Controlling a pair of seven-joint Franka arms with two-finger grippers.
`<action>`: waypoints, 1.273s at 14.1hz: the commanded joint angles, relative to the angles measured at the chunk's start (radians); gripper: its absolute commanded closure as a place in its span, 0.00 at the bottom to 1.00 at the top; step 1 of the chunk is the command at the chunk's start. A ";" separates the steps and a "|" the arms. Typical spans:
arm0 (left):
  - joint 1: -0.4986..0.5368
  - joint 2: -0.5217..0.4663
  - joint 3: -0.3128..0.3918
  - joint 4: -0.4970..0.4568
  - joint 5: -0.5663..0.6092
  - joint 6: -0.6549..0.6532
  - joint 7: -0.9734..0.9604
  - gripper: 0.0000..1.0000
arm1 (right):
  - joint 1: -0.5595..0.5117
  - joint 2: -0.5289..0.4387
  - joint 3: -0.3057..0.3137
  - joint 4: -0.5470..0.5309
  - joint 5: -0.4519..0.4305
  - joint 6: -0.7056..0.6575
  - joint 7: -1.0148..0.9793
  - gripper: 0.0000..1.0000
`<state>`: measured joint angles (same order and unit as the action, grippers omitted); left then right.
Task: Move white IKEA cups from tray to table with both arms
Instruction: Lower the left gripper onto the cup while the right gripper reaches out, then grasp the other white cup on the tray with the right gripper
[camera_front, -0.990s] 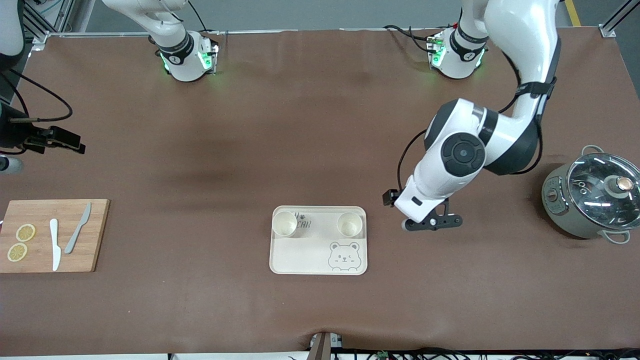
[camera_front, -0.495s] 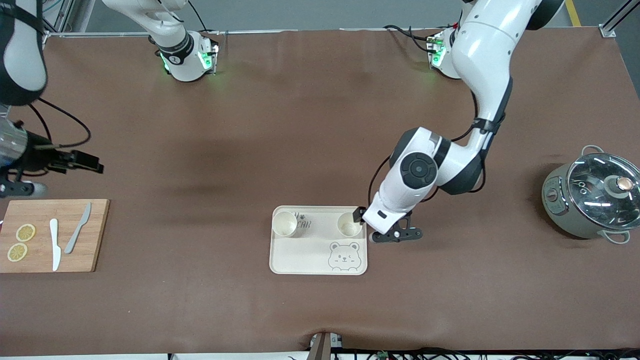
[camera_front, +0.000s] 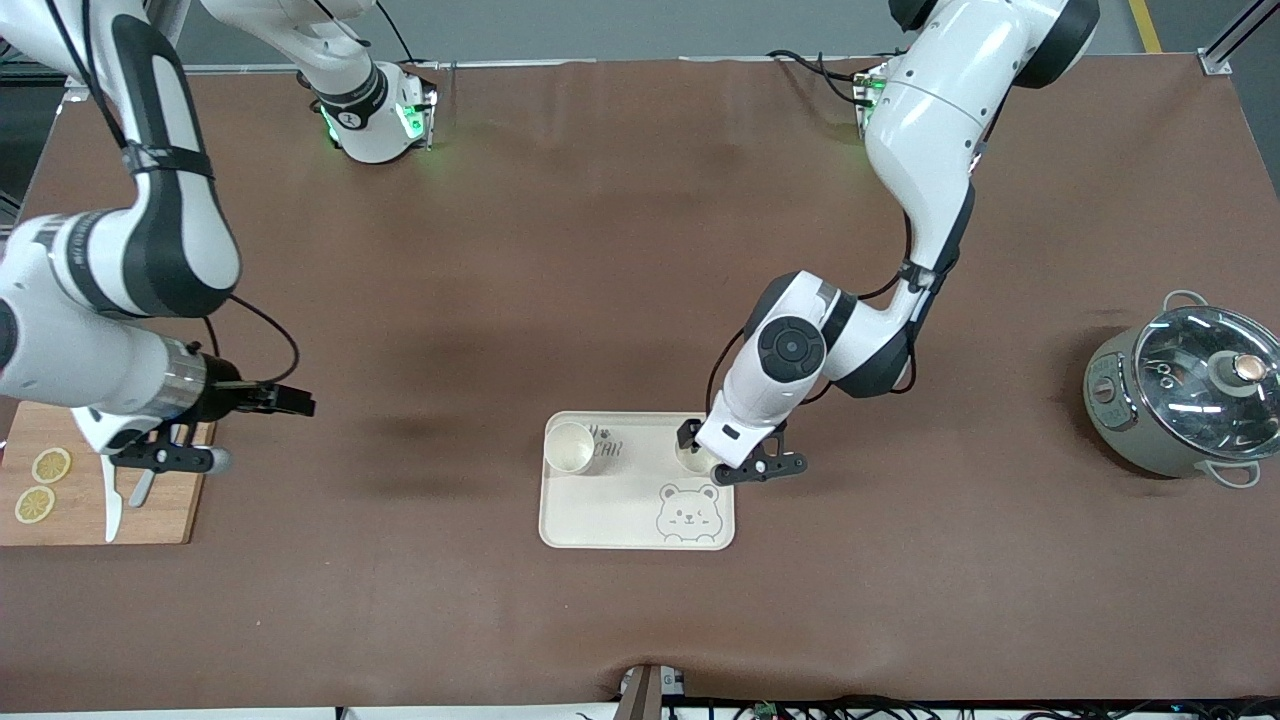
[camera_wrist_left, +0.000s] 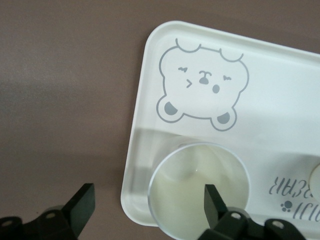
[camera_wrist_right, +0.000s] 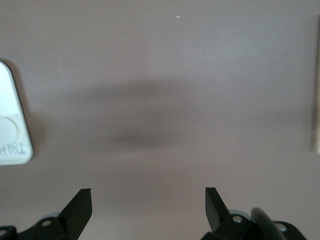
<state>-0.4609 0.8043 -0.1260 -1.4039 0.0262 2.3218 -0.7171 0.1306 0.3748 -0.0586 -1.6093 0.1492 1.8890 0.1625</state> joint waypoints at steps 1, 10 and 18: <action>-0.010 0.016 0.005 0.023 0.014 -0.001 -0.021 0.30 | 0.087 0.021 -0.004 0.025 0.015 0.039 0.173 0.00; -0.004 0.007 0.005 0.025 0.018 -0.002 -0.016 1.00 | 0.247 0.157 -0.003 0.134 0.039 0.117 0.538 0.00; 0.059 -0.106 0.003 0.019 0.009 -0.085 -0.016 1.00 | 0.371 0.286 -0.006 0.134 0.046 0.386 0.715 0.00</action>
<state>-0.4452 0.7673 -0.1222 -1.3605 0.0262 2.3029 -0.7211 0.4983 0.6280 -0.0542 -1.5087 0.1898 2.2470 0.8520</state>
